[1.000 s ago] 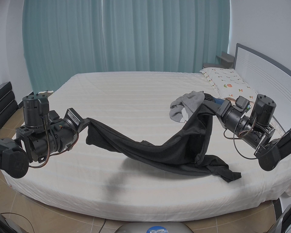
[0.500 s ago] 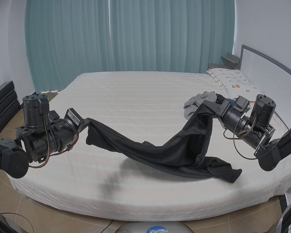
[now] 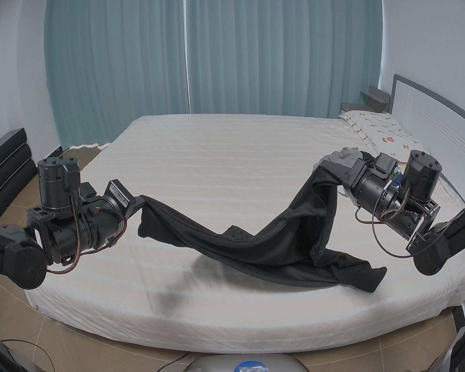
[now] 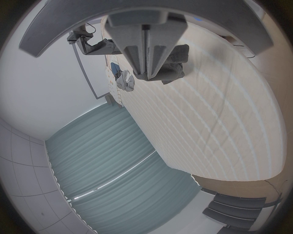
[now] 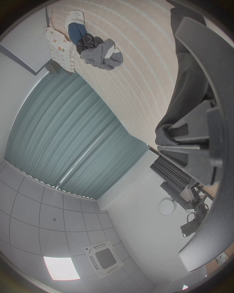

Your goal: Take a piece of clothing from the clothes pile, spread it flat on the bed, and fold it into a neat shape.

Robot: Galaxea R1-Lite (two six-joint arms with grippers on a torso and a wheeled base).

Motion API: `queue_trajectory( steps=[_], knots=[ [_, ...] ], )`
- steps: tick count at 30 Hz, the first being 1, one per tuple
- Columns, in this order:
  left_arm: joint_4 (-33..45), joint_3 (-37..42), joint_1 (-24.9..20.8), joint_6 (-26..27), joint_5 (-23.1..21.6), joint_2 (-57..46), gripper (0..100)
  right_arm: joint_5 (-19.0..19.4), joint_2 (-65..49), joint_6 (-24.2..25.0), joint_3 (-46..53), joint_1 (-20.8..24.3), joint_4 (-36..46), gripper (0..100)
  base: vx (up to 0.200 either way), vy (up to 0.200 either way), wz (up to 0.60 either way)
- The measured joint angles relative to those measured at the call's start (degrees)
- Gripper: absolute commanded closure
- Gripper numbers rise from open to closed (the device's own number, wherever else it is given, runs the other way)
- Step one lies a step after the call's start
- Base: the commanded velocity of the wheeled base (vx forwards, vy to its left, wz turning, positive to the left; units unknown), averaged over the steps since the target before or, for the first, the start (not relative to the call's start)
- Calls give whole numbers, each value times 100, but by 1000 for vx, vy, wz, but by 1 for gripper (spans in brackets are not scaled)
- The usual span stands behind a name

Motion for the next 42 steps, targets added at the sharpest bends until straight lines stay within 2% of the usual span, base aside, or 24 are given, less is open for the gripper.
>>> queue_trajectory(
  steps=[5, 15, 23, 26, 33, 42],
  knots=[
    [15, 59, -41, 0, 0, -13, 100, -119, -113, 10, 332, -4, -41, 100, 0, 0, 0],
    [102, 223, -324, -2, 18, -243, 100, -249, -638, 24, 933, -55, -55, 100, -200, 0, 0],
    [617, 262, -427, 0, 21, -755, 100, -251, -1270, 27, 1200, -69, 7, 100, -200, 0, 0],
    [703, 265, -440, 9, 22, -955, 100, -256, -1525, 24, 1224, -69, 90, 100, 0, 0, 0],
    [1057, 99, -446, 55, 27, -1486, 100, -260, -2506, 18, 990, -88, 884, 100, 0, 0, 0],
    [1848, -995, -377, 99, 29, -1786, 100, -246, -3413, 7, -573, -238, 2299, 100, 0, 0, 0]
  ],
)
